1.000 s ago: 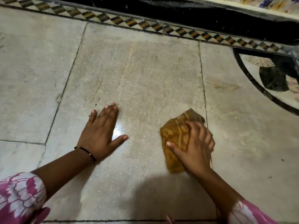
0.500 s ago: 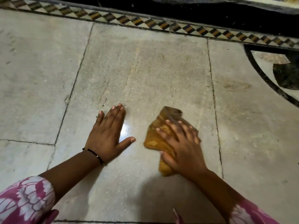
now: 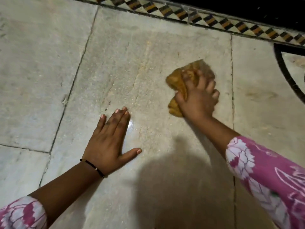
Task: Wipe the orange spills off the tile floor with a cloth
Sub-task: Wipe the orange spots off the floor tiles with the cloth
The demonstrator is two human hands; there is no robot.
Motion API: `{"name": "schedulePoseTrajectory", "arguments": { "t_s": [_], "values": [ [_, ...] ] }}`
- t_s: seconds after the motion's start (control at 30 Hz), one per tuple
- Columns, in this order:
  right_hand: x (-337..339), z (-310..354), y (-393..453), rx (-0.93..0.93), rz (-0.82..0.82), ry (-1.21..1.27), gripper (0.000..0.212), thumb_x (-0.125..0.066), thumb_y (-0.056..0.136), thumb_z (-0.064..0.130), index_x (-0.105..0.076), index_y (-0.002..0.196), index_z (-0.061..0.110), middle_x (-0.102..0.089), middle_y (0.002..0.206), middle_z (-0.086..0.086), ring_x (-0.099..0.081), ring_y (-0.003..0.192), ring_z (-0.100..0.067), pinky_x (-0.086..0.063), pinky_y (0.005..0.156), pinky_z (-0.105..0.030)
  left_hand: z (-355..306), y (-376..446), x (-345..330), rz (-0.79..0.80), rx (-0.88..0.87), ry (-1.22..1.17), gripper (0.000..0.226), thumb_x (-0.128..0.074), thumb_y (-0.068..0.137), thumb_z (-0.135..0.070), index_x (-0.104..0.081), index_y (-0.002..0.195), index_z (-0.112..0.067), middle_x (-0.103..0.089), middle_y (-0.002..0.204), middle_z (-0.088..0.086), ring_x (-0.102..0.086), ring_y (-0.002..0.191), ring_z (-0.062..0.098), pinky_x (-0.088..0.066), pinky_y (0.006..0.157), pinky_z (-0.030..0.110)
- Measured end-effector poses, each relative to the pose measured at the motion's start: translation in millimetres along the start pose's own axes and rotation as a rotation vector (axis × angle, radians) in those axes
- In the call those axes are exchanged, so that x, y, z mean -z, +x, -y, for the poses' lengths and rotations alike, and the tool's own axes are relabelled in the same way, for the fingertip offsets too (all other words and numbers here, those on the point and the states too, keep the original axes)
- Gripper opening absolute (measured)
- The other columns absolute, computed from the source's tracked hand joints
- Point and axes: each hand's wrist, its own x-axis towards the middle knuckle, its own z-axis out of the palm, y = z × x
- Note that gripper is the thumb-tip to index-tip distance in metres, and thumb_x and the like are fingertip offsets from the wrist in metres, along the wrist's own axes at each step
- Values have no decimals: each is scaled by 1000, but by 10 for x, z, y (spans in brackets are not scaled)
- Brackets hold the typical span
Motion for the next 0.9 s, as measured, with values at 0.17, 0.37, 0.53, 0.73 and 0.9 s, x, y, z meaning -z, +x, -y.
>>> {"name": "schedulePoseTrajectory", "arguments": {
  "t_s": [0.17, 0.37, 0.53, 0.73, 0.9],
  "values": [
    [86, -295, -609, 431, 65, -68, 65, -42, 79, 49, -34, 143, 35, -38, 143, -8, -41, 102, -34, -40, 79, -46, 1, 45, 41, 71, 19, 4, 96, -39, 79, -72, -22, 148, -8, -17, 156, 7, -15, 144, 21, -10, 117, 46],
    [215, -955, -1365, 68, 158, 13, 63, -44, 73, 30, -38, 136, 28, -42, 134, -21, -50, 84, -41, -50, 63, -45, -95, 127, 130, 258, 78, 97, 96, -24, 83, -73, -6, 148, -6, -3, 157, 12, -7, 145, 27, 0, 116, 45],
    [665, -430, -1926, -524, 408, 609, 63, -64, 72, 2, -50, 131, 22, -35, 137, -10, -50, 103, -26, -47, 81, -29, -902, 262, 847, 622, 307, 147, 103, -36, 85, -67, 19, 144, -4, 24, 154, 12, 18, 143, 24, 10, 114, 47],
    [2860, -95, -1991, -1012, 672, 1442, 14, -63, 89, 20, -67, 102, 17, -70, 83, -16, -60, 48, -20, -43, 39, -23, -2019, -366, 2680, 513, 554, -388, 84, -46, 90, -50, 1, 150, -12, 1, 159, 4, 0, 145, 16, 5, 115, 39],
    [5121, -345, -2277, -1166, 742, 1767, 31, -40, 95, 22, -62, 104, 2, -64, 65, -16, -57, 44, -20, -45, 39, -24, -2745, -1277, 4525, 565, 582, -651, 101, -34, 62, -74, -21, 147, -21, -20, 156, -3, -20, 142, 15, -14, 117, 39]
  ]
}}
